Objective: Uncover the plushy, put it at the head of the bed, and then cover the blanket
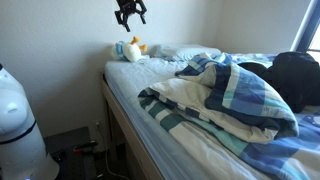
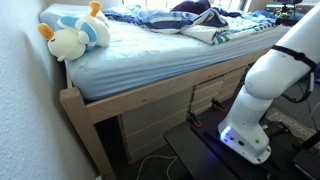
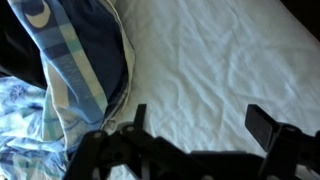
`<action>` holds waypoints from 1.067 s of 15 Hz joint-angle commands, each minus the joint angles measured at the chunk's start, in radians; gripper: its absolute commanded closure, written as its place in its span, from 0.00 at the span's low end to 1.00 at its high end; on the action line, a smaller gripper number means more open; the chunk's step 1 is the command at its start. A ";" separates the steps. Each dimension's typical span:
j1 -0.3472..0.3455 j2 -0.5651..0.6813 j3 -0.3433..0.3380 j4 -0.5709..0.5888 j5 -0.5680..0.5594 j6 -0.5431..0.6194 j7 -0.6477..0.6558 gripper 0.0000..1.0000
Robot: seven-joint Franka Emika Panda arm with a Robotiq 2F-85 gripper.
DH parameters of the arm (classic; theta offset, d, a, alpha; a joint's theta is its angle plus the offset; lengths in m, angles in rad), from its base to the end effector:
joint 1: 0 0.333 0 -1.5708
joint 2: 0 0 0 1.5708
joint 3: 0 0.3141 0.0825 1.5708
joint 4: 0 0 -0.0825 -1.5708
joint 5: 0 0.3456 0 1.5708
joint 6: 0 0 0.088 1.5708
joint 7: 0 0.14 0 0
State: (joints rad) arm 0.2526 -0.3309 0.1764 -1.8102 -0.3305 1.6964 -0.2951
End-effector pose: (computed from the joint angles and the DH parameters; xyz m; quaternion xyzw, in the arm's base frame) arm 0.4017 0.1541 0.6595 0.9119 0.3471 0.1162 0.1855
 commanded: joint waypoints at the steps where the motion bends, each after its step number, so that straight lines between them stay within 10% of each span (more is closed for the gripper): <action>1: -0.011 -0.079 -0.012 -0.113 0.032 0.019 -0.007 0.00; 16: -0.058 -0.059 -0.056 -0.110 0.004 0.020 -0.040 0.00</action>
State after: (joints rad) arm 0.2259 -0.3834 0.1449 -1.9140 -0.3110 1.7043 -0.2956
